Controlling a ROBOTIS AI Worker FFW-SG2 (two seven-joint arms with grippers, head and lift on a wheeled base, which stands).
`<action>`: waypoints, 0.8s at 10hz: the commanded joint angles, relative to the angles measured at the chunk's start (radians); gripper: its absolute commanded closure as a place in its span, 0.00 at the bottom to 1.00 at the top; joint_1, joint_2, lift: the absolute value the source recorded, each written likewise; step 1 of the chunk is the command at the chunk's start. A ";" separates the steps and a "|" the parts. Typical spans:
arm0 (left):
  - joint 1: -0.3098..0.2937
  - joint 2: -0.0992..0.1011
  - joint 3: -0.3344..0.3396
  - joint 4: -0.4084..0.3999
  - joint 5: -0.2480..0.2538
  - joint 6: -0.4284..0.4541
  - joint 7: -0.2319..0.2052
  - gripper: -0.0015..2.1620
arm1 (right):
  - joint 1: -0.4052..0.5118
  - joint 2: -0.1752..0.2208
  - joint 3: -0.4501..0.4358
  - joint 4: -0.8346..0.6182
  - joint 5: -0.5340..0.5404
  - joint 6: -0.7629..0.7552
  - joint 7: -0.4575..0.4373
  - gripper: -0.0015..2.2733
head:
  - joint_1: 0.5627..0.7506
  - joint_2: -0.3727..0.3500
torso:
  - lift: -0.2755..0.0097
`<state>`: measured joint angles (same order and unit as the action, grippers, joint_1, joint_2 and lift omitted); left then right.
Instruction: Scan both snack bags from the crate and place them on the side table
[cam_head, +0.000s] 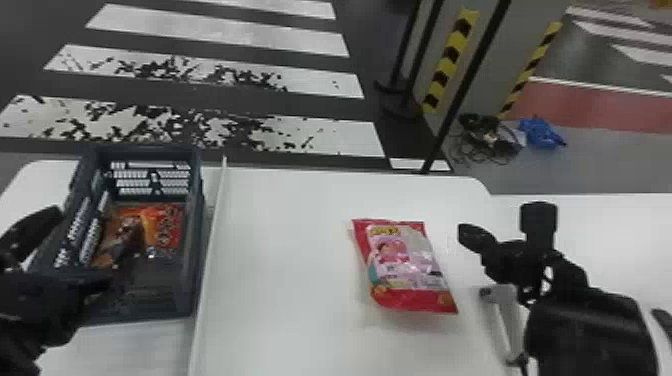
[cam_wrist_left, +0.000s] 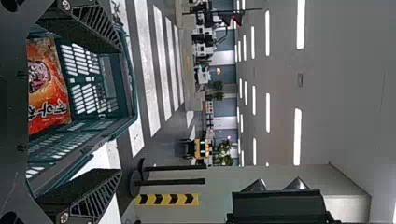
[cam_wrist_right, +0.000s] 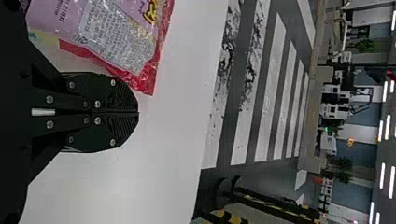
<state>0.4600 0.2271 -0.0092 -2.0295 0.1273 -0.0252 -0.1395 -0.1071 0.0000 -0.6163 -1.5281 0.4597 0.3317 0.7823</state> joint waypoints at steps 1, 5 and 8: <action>-0.001 0.001 0.000 0.000 0.000 0.000 0.000 0.04 | 0.060 0.001 -0.016 -0.158 -0.099 0.060 0.000 0.50 | 0.70 0.17 | 0.62; -0.011 0.003 0.000 0.000 0.002 0.000 0.000 0.04 | 0.159 0.001 -0.129 -0.391 -0.237 0.487 0.063 0.04 | 0.70 0.10 | 0.62; -0.032 0.006 -0.011 0.003 -0.003 0.000 0.000 0.04 | 0.247 0.001 -0.178 -0.440 -0.256 0.514 0.064 0.04 | 0.70 0.05 | 0.62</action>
<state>0.4317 0.2324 -0.0159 -2.0273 0.1255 -0.0223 -0.1399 0.1267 0.0000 -0.7867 -1.9641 0.2051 0.8341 0.8455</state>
